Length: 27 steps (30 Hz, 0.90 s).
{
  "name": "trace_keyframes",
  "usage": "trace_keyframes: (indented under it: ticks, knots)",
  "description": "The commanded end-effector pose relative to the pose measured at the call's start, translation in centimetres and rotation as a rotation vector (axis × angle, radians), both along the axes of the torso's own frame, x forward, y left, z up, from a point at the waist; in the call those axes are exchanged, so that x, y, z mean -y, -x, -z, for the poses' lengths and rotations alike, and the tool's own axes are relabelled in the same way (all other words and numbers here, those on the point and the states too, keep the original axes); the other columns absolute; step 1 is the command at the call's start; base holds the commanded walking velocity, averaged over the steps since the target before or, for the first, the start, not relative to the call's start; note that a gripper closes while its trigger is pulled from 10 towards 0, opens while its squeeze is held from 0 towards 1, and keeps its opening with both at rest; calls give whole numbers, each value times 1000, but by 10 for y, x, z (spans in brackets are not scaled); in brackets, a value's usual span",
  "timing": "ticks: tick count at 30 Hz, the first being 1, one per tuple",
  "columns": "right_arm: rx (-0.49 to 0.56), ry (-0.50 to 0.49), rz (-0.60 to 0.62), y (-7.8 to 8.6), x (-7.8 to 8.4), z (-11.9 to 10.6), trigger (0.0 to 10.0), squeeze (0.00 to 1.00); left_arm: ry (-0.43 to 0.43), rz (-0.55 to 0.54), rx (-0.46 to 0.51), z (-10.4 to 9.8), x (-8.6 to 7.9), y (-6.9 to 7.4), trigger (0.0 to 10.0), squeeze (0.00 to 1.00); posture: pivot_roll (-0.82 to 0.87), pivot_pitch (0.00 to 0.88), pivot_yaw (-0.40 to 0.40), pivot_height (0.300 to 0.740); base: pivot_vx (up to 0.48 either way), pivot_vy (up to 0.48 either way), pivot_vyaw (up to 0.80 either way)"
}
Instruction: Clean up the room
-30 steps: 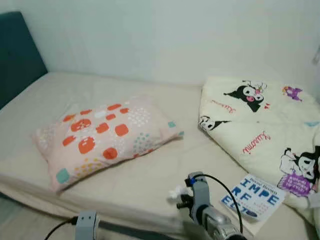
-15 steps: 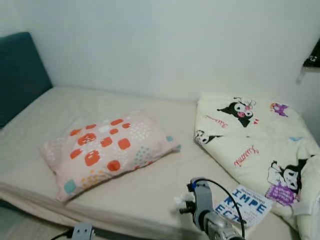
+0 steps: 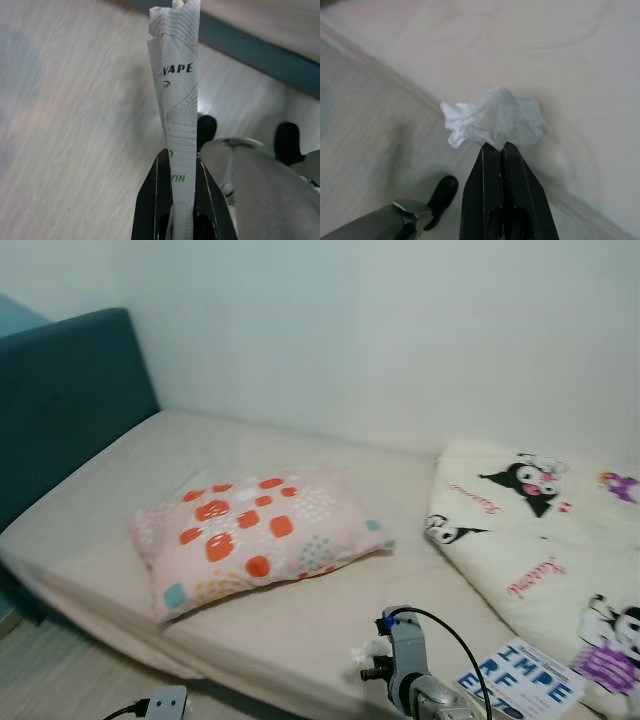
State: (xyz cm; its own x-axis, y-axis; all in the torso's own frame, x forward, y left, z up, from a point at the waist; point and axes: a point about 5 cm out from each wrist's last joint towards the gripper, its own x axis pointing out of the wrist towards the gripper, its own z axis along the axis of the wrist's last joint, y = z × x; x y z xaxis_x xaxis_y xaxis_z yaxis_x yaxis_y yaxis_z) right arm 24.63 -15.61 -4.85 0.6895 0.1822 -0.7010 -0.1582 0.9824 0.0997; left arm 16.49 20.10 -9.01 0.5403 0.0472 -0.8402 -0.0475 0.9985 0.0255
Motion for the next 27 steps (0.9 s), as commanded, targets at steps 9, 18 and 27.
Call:
trace_keyframes:
  ticks: [9,18,27]
  knots:
    - [-57,37,126,12,16,9,10000,0,-11,79,-40,8,6,18,10000,0,11,18,-53,740,0,0,790]
    - [-106,62,181,26,25,17,10000,0,-28,98,-103,17,6,48,10000,0,22,10,-60,740,0,0,793]
    - [-104,59,194,26,26,17,10000,0,-33,105,-118,19,9,54,10000,0,22,12,-56,740,0,0,788]
